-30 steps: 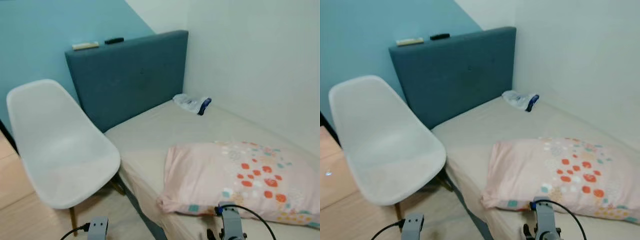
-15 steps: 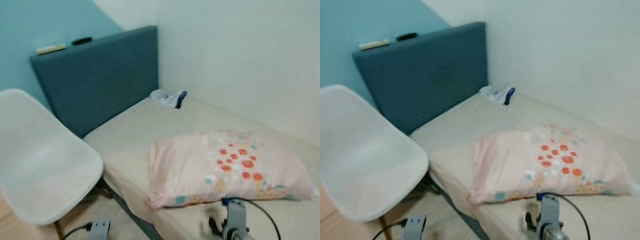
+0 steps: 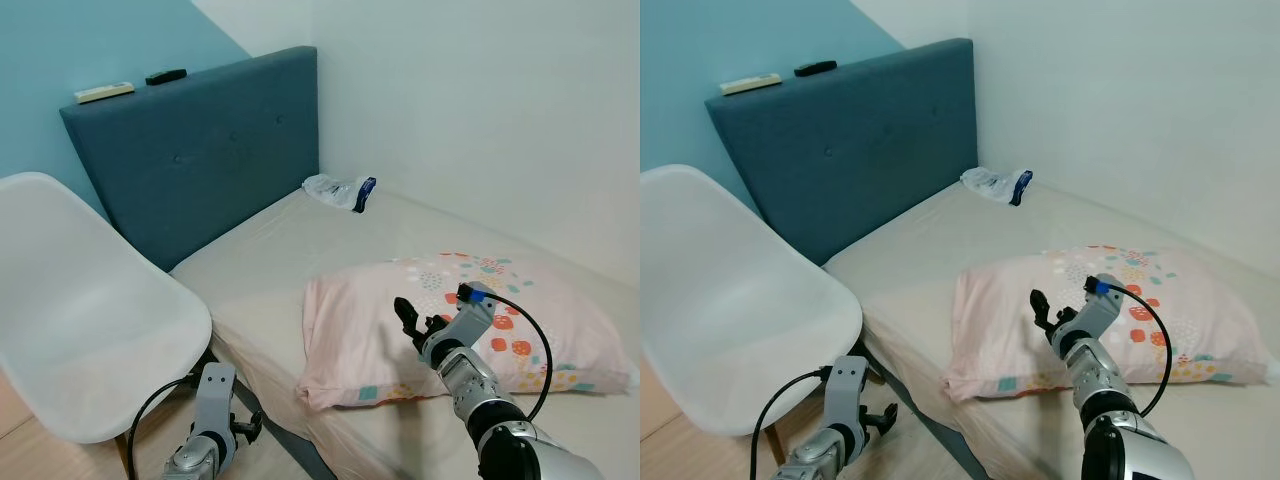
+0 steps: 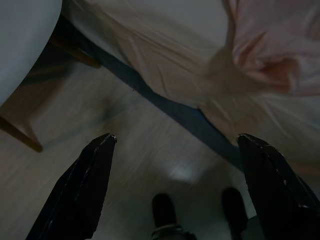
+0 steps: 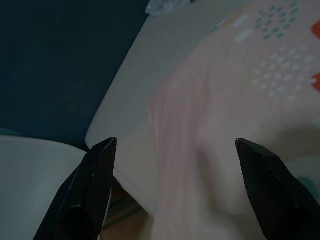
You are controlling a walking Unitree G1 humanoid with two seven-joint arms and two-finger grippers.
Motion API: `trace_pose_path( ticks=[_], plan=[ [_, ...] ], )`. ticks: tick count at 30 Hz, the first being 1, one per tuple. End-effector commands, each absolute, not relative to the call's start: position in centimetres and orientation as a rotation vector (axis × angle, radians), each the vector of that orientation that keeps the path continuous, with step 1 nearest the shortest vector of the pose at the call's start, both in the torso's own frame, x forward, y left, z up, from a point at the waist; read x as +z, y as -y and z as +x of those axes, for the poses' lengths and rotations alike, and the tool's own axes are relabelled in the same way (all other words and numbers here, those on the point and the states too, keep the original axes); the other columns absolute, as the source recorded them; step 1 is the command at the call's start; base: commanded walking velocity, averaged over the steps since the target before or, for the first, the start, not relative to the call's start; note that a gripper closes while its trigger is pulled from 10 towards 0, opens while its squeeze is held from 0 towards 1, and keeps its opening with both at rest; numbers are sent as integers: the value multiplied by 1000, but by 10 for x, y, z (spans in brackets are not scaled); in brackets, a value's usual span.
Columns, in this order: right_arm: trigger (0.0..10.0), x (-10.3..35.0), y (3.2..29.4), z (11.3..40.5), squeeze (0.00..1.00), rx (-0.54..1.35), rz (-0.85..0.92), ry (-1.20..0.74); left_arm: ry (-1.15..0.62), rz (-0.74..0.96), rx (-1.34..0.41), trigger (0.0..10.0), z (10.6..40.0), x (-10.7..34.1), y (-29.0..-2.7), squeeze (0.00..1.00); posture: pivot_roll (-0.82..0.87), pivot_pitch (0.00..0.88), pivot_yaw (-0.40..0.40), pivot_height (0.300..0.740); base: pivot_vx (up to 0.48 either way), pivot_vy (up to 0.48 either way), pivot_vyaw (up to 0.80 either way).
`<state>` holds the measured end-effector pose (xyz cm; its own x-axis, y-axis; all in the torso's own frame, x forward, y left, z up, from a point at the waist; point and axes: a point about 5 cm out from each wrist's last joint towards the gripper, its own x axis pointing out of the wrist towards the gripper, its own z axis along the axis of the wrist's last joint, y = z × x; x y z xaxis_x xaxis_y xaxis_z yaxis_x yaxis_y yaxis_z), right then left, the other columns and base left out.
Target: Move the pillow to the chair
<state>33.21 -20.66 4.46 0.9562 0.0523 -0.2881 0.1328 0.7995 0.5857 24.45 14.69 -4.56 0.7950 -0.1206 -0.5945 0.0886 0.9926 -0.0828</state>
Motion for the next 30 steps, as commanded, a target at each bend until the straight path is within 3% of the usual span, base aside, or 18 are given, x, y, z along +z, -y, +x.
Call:
trace_pose_path(
  ticks=[1,10,17,30],
  plan=[
    [10000,48,207,335,0,-53,683,-287,-662,-22,-105,10000,238,-50,-154,0,-52,0,49,690,0,0,0],
    [10000,36,229,322,0,-195,728,-310,-709,57,-28,10000,219,-60,-181,0,-42,0,53,650,0,0,0],
    [10000,16,226,306,0,-236,687,-399,-746,84,14,10000,204,-66,-198,0,-29,0,64,620,0,0,0],
    [10000,45,214,326,0,-56,926,-133,-768,123,-1,10000,185,-73,-210,0,13,67,98,565,0,0,0]
  ],
)
